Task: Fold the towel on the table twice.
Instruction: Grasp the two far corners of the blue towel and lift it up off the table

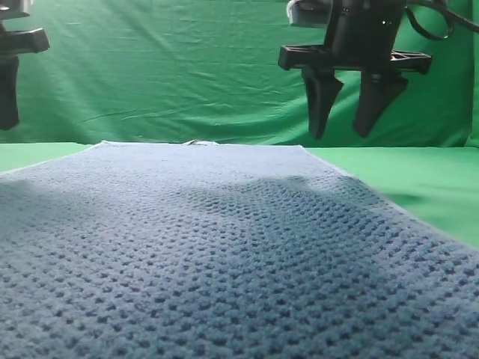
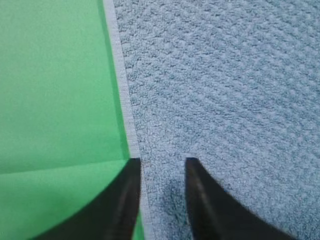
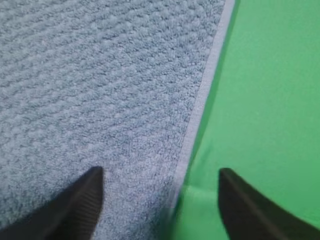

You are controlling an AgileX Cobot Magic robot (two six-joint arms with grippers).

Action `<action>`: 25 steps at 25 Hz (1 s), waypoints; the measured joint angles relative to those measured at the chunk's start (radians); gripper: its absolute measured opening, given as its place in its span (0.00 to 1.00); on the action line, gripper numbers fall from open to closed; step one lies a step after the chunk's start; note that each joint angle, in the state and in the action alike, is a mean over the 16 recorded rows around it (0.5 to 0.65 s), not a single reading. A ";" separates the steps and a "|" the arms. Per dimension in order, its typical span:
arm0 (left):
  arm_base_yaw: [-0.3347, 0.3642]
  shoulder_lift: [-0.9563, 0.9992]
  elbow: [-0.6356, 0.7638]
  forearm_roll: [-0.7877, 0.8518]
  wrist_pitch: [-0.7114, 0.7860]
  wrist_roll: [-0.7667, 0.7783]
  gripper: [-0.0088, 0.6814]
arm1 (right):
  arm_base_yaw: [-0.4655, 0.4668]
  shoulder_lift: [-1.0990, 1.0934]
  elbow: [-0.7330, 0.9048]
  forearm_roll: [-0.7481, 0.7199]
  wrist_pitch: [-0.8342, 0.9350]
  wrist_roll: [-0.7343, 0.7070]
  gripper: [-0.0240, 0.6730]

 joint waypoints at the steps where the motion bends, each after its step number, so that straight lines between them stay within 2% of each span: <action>1: 0.000 0.008 -0.003 -0.003 -0.004 0.000 0.57 | 0.000 0.009 -0.002 0.002 -0.001 0.000 0.73; 5: 0.000 0.031 -0.007 -0.015 -0.016 0.000 0.78 | 0.000 0.040 -0.005 0.014 -0.006 0.000 0.90; 9: 0.000 0.054 -0.008 -0.023 -0.025 0.000 0.90 | 0.000 0.067 -0.007 0.025 -0.013 0.000 0.96; 19: 0.000 0.130 -0.012 -0.026 -0.049 0.000 0.87 | 0.000 0.114 -0.015 0.042 -0.040 0.001 0.94; 25: 0.000 0.162 -0.021 -0.020 -0.047 0.004 0.83 | 0.000 0.124 -0.021 0.044 -0.051 0.000 0.84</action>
